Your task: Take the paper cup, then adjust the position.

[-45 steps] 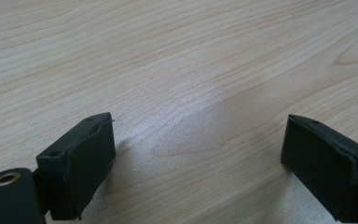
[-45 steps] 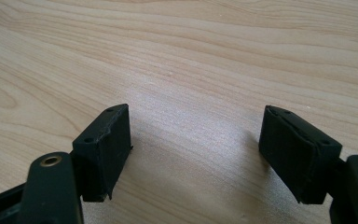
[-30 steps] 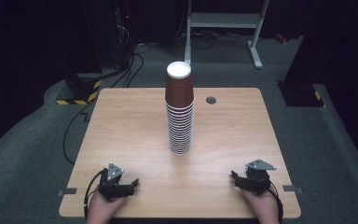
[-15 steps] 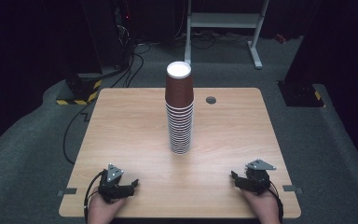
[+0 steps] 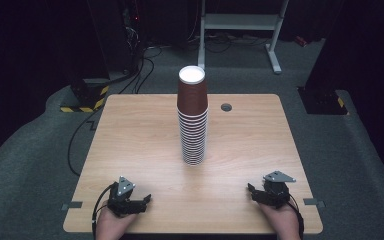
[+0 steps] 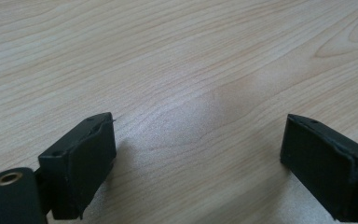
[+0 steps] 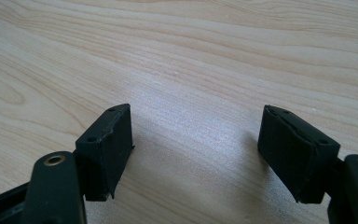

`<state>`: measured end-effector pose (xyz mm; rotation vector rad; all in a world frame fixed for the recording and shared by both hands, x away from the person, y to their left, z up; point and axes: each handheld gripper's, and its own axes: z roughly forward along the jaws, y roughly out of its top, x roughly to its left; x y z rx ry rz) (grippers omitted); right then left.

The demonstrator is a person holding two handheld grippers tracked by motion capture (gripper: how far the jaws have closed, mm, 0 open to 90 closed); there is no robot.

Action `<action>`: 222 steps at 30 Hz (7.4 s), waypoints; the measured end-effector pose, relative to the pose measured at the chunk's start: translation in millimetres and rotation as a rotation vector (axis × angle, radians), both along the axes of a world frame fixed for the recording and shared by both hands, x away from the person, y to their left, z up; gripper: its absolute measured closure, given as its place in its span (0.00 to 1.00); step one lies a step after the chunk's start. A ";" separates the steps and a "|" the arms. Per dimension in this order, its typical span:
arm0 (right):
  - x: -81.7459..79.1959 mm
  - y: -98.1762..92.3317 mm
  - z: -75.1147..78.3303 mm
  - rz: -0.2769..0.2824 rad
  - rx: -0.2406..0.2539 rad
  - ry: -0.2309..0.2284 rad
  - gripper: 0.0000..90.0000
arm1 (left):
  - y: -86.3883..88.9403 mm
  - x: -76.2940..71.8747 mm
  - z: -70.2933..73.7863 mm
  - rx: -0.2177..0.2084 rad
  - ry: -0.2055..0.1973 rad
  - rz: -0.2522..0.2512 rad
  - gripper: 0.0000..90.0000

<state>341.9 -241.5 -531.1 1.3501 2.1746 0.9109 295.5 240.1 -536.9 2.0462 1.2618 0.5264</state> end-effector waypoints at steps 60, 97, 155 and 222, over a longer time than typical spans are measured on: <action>-0.4 -5.5 -0.1 0.005 -0.007 0.003 0.22 | -55.6 11.8 115.4 -0.272 -0.298 -0.161 0.03; 0.4 -7.6 -0.5 -0.006 -0.009 0.013 0.17 | -92.6 52.9 213.6 -0.331 -0.475 -0.199 0.00; 1.5 -7.6 -0.4 -0.006 -0.006 0.015 0.18 | -136.6 141.1 243.1 -0.350 -0.552 -0.177 0.16; 0.3 -7.9 -0.5 -0.004 -0.006 0.012 0.18 | -137.7 136.8 276.7 -0.420 -0.700 -0.161 0.18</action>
